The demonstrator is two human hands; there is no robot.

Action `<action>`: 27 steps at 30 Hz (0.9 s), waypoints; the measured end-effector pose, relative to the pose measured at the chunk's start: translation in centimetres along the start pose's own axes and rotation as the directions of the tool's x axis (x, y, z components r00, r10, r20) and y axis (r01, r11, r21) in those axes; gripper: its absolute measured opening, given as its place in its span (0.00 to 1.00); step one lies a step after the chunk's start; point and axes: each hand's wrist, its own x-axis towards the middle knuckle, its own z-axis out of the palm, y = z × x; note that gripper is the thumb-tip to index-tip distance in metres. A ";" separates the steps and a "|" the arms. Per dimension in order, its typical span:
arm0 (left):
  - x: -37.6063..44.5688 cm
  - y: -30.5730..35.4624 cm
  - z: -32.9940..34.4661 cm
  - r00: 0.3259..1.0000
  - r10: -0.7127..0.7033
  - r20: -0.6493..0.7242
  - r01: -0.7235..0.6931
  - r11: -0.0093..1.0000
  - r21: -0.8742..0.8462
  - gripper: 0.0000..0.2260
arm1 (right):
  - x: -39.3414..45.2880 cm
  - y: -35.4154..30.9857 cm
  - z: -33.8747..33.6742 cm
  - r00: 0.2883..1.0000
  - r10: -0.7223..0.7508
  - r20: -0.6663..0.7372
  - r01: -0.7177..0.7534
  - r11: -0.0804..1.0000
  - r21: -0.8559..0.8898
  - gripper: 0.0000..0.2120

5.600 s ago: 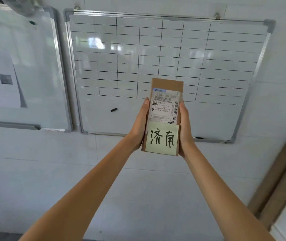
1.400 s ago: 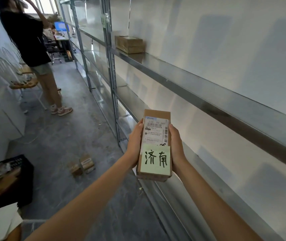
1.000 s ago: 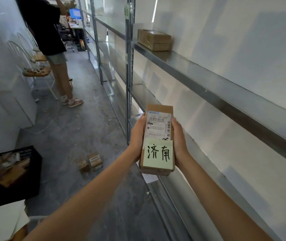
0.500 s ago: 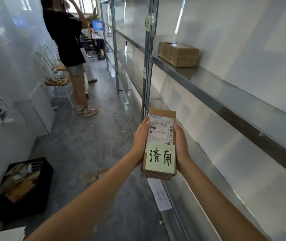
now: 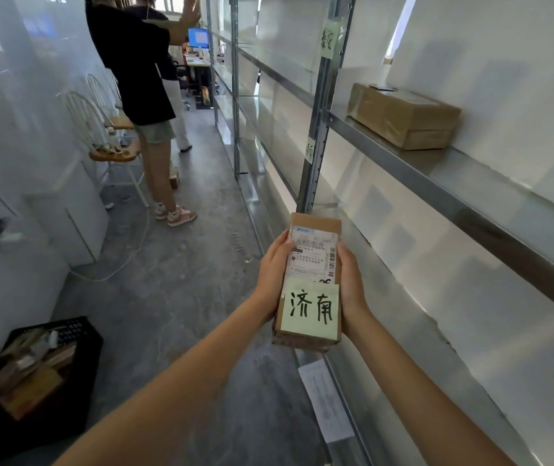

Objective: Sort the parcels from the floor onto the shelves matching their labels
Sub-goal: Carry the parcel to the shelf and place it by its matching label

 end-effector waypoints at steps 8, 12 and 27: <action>7.1 2.8 -6.5 0.996 -0.025 0.081 0.021 0.999 0.042 0.18 | 5.3 2.1 7.4 0.998 -0.011 -0.065 0.010 1.000 -0.015 0.37; 10.1 3.5 -8.3 0.993 -0.041 0.113 0.035 0.998 0.053 0.18 | 7.6 2.9 9.1 0.995 -0.030 -0.095 0.027 0.999 -0.032 0.38; 21.6 2.5 -4.1 0.977 -0.109 0.183 0.102 0.994 0.050 0.16 | 18.9 1.2 7.4 0.978 -0.043 -0.203 0.056 0.997 0.058 0.38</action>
